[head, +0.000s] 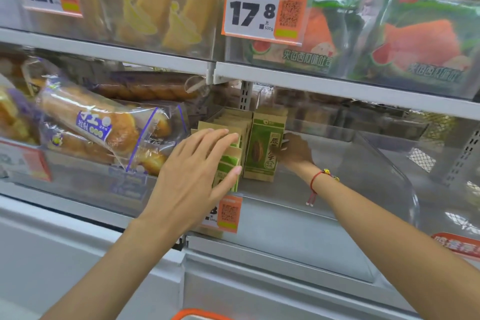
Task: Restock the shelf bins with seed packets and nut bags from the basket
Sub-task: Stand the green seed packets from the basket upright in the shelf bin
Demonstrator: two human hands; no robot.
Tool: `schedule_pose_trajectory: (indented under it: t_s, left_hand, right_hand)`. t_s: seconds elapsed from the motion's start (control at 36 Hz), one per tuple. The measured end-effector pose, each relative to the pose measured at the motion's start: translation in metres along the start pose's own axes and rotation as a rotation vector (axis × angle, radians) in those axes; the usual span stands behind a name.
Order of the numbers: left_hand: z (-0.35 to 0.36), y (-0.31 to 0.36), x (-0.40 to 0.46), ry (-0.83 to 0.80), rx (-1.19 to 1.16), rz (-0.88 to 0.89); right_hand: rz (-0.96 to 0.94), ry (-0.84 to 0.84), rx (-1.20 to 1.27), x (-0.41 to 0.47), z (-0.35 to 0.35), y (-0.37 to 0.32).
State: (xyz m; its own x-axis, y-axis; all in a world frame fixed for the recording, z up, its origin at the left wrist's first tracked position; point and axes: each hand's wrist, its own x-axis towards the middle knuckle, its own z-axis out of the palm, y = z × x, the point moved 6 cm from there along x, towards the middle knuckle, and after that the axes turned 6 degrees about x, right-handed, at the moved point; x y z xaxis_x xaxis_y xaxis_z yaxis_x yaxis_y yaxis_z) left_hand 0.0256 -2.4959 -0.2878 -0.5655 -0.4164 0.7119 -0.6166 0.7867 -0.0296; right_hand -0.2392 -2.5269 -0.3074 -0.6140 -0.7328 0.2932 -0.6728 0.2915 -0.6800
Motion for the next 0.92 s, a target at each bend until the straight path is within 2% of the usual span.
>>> schedule_pose_trajectory:
  t_s: [0.31,0.53,0.69,0.83,0.92]
  left_hand:
    - [0.000,0.005,0.006,0.042,-0.009,-0.053]
    - [0.003,0.004,0.007,0.027,-0.010,-0.063]
    - [0.004,0.005,0.007,0.019,-0.011,-0.060]
    - [0.005,0.003,0.007,0.022,0.001,-0.060]
    - [0.004,0.003,0.007,0.029,0.000,-0.060]
  right_hand:
    - [0.081,0.093,-0.036,-0.008,-0.011,0.003]
    - [0.081,0.027,-0.028,-0.011,-0.010,0.000]
    - [0.095,-0.115,-0.014,-0.016,0.004,0.000]
    - [-0.033,0.178,-0.032,-0.013,-0.018,-0.013]
    - [-0.071,0.225,-0.068,-0.016,-0.020,-0.016]
